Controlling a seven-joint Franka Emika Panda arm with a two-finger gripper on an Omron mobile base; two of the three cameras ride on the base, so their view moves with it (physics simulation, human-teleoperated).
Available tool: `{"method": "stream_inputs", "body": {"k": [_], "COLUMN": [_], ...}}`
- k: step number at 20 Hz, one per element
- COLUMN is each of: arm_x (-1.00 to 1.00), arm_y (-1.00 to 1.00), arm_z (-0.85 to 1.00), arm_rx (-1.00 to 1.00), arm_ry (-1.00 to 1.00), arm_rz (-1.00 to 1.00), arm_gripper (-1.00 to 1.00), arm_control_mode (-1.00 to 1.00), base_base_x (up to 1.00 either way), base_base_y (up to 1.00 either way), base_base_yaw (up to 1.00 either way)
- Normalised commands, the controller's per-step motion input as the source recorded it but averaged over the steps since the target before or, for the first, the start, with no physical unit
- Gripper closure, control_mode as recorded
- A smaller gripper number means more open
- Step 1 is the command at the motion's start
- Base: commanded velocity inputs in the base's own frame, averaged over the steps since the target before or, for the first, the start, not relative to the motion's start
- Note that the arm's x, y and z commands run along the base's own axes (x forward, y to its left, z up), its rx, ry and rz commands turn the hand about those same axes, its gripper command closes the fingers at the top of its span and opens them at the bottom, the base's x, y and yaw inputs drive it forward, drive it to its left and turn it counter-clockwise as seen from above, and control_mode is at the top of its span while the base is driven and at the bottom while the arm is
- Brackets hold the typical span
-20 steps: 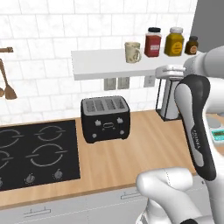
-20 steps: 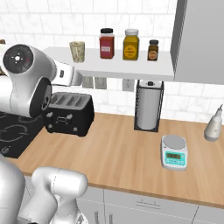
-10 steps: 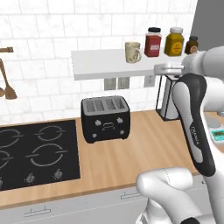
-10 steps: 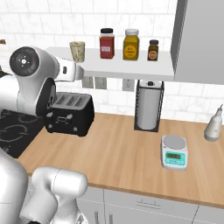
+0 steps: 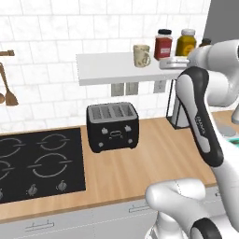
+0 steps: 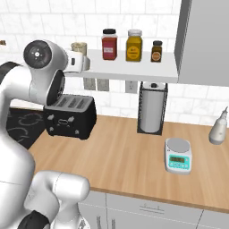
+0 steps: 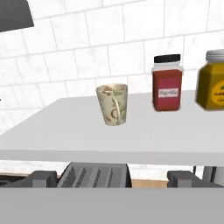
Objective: Gather all objects into one cabinet and sort the glasses and bowls to opposite sides.
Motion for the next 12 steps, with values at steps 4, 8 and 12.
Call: {"method": "stream_inputs", "body": {"k": [4, 8, 12], "arm_x": [0.52, 0.52, 0.52], "arm_y": [0.0, 0.0, 0.02], "arm_z": [0.0, 0.0, 0.0], "arm_rx": [0.0, 0.0, 0.0], "arm_ry": [0.0, 0.0, 0.0], "arm_rz": [0.01, 0.02, 0.02], "arm_gripper": [-1.0, -1.0, -1.0], "arm_control_mode": [-1.0, -1.0, -1.0], "base_base_x": [0.0, 0.0, 0.0], "base_base_y": [0.0, 0.0, 0.0], "base_base_yaw": [0.0, 0.0, 0.0]}}
